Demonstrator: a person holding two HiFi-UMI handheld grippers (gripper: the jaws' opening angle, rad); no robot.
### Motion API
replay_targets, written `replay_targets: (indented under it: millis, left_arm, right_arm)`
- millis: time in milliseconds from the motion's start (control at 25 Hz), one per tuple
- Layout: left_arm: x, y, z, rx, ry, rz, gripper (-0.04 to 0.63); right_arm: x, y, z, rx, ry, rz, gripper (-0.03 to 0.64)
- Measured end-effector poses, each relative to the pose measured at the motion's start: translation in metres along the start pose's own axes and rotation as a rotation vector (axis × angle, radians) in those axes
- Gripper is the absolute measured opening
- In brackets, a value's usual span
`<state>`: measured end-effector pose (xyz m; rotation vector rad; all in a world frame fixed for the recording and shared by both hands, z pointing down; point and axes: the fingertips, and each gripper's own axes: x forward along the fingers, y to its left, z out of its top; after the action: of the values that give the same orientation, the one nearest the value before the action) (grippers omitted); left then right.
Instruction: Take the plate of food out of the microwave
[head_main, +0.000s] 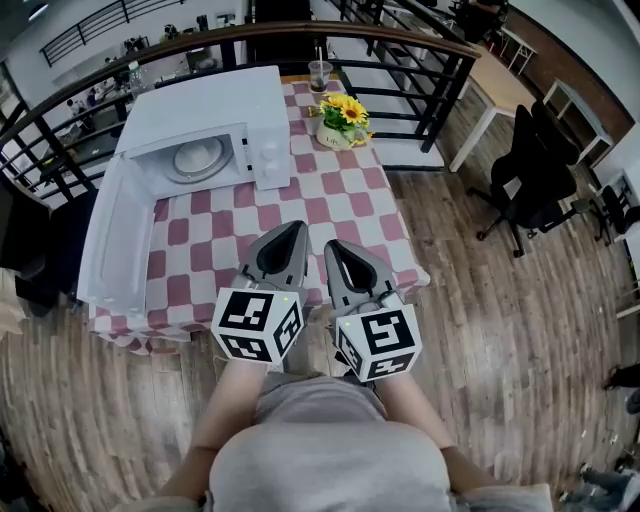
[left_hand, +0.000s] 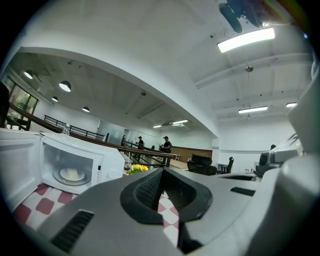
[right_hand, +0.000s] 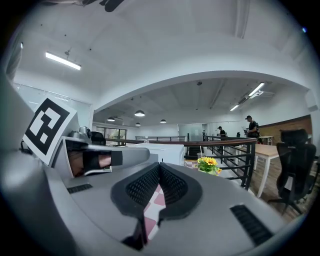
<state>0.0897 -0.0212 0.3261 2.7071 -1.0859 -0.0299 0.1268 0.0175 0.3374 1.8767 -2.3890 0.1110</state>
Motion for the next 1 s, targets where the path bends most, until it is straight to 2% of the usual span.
replay_targets:
  millis: [560,1000]
  left_arm:
    - [-0.022,0.094,0.012,-0.074,-0.011,0.064,0.002]
    - [-0.039,0.155,0.02,-0.068,0.002,0.073,0.002]
  right_arm:
    - [0.068,0.066,0.006,0.026,0.017,0.059,0.023]
    - [0.114,0.108,0.012,0.075,0.015,0.072,0.023]
